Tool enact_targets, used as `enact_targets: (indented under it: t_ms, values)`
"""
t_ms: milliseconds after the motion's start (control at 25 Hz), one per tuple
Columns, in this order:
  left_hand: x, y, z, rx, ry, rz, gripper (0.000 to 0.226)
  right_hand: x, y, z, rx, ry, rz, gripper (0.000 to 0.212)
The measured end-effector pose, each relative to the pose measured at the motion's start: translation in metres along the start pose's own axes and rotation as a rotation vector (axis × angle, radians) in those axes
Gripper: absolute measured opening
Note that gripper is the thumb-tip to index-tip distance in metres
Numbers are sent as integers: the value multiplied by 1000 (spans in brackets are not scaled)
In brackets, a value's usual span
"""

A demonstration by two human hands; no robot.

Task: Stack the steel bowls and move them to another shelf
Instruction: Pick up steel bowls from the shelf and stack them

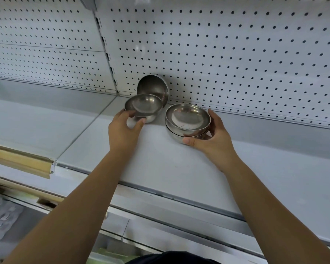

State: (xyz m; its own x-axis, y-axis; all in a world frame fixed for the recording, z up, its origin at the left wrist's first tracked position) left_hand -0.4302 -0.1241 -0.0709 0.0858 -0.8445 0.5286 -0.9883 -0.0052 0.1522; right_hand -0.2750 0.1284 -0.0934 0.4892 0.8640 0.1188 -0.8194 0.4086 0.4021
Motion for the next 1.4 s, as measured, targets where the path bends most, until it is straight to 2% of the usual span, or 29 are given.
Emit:
enact_targets:
  t_ms: [160, 280, 360, 440, 600, 720, 880, 1160, 1400]
  values:
    - [7, -13, -11, -100, -8, -67, 27, 0, 0, 0, 9, -3, 4, 94]
    - [23, -19, -10, -24, -258, -104, 30, 0, 0, -1, 10, -3, 9, 95]
    - [29, -20, -18, 41, -431, -41, 33, 0, 0, 0, 11, -4, 5, 95]
    - [28, -23, -40, 25, -504, 66, 34, 0, 0, -1, 10, 0, 8, 96]
    - [12, -34, -74, -72, -445, 271, 33, 0, 1, 0, 10, 14, 3, 102]
    - [-5, -42, -76, -125, -341, 360, 35, -1, 0, 0, -1, 32, -1, 115]
    - [-17, -52, -79, -210, -274, 366, 35, -3, 1, 3, 1, 37, 11, 122]
    - [-28, -55, -75, -212, -269, 369, 33, -1, 1, 2, 24, 32, 4, 111]
    - [-31, -50, -70, -178, -274, 381, 39, 0, 1, -5, 8, 28, -4, 111]
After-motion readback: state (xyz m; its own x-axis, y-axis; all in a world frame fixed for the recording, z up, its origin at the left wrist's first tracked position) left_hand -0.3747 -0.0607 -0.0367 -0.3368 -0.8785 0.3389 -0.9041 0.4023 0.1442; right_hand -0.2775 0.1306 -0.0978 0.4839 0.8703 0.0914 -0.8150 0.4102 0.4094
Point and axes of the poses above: each hand's wrist, its own y-axis towards the middle knuckle, its own x-axis out of the back of the hand, z = x × y, the point moved 10 cm from there along y, towards the middle knuckle, and after that the axes turned 15 degrees about x, right-handed, at the moved point
